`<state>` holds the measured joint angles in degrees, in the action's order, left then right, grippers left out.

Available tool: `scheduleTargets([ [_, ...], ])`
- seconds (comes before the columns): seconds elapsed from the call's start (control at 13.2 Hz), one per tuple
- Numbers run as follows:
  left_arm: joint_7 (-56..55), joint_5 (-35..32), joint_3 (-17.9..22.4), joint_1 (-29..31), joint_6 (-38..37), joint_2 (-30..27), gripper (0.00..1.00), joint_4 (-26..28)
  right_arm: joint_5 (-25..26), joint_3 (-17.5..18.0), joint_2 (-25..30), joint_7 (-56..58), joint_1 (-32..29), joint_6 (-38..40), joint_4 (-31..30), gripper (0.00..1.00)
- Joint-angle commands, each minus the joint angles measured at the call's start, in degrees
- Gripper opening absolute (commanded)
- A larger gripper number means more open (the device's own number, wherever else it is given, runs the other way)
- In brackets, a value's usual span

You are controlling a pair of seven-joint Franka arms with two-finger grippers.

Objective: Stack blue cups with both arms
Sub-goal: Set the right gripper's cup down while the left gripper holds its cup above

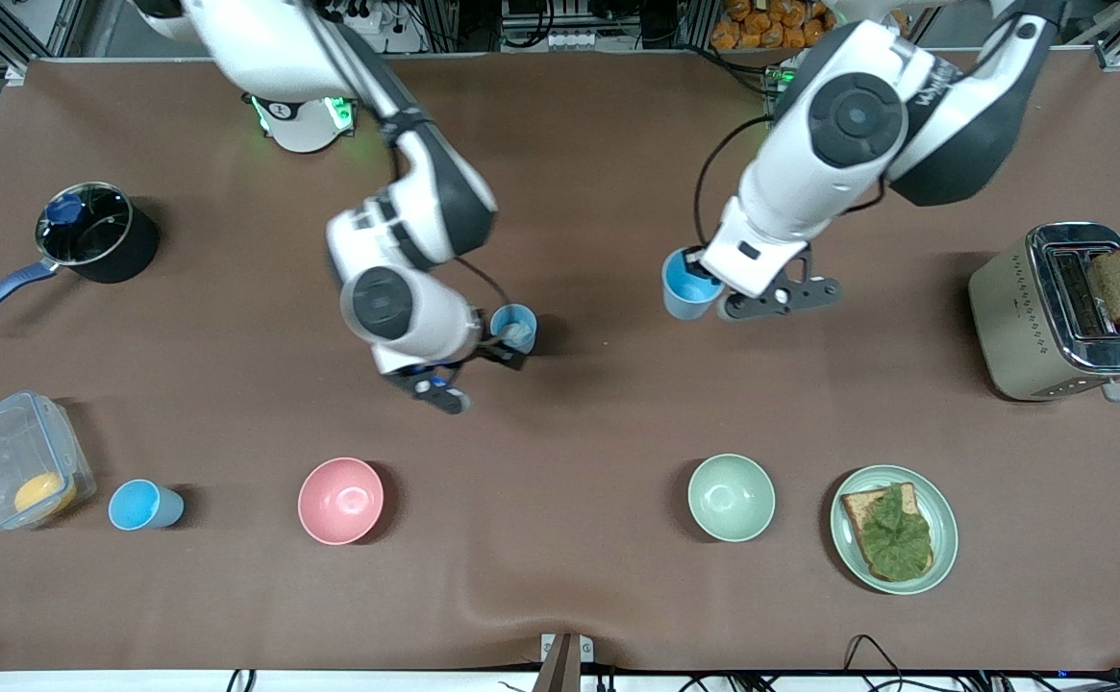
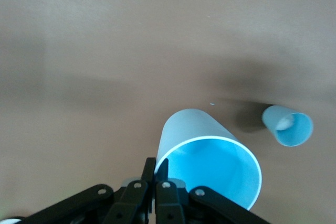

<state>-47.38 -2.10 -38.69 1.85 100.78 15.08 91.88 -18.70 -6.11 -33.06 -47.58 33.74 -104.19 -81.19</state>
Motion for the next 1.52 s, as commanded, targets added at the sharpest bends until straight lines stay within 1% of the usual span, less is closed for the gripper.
scheduleTargets([
  [0.0,-8.5,0.7,0.1,-5.6,1.3,3.7,0.00,-4.6,1.5,0.7,4.0,10.1,-5.5,8.5,-1.4,1.00],
  [0.15,-13.0,0.3,0.1,-9.3,6.2,5.2,0.00,-4.6,8.2,0.8,6.0,15.4,-8.7,12.6,-1.6,1.00],
  [0.23,-14.5,-0.1,0.3,-11.5,9.3,6.2,0.00,-4.6,9.2,0.8,6.3,19.5,-10.1,14.5,-1.6,1.00],
  [0.3,-15.0,-2.0,0.5,-14.6,14.3,7.5,0.00,-4.6,9.6,0.8,7.0,23.3,-12.0,15.8,-1.5,1.00],
  [0.38,-15.8,-4.7,0.8,-16.5,17.3,9.0,0.00,-4.7,9.6,0.9,7.6,27.0,-14.6,15.4,-2.4,1.00],
  [0.53,-15.7,-8.5,0.8,-18.2,18.4,11.7,0.00,-4.8,10.3,1.2,11.5,30.8,-19.7,15.0,-6.3,1.00],
  [0.68,-15.9,-10.1,1.0,-19.9,18.4,13.0,0.00,-4.7,14.0,1.3,15.8,32.1,-23.9,12.3,-10.6,1.00],
  [0.84,-17.3,-13.8,1.2,-21.4,18.4,15.3,0.00,-4.5,15.0,1.3,21.0,37.3,-28.4,7.7,-15.1,1.00],
  [0.91,-18.3,-14.6,1.2,-21.5,18.4,16.9,0.00,-4.6,15.1,1.3,24.2,38.4,-29.3,3.8,-18.0,1.00],
  [0.99,-18.5,-15.8,1.2,-22.0,18.5,18.6,0.00,-4.7,15.3,1.2,26.2,38.6,-29.6,1.1,-19.6,1.00],
  [1.14,-19.2,-19.1,1.2,-22.9,19.0,21.6,0.00,-5.4,16.2,0.9,28.6,42.8,-29.8,2.0,-20.0,1.00],
  [1.22,-19.2,-19.5,1.2,-22.9,21.2,23.0,0.00,-5.6,16.3,0.9,30.1,45.8,-30.6,3.9,-19.9,1.00],
  [1.29,-19.2,-19.6,1.2,-23.4,23.1,23.7,0.00,-5.7,16.2,0.9,31.9,46.3,-31.4,5.9,-19.9,1.00],
  [1.44,-19.2,-19.6,2.2,-23.6,24.2,23.7,0.00,-5.7,16.3,0.8,34.3,46.6,-31.7,8.6,-18.8,1.00],
])
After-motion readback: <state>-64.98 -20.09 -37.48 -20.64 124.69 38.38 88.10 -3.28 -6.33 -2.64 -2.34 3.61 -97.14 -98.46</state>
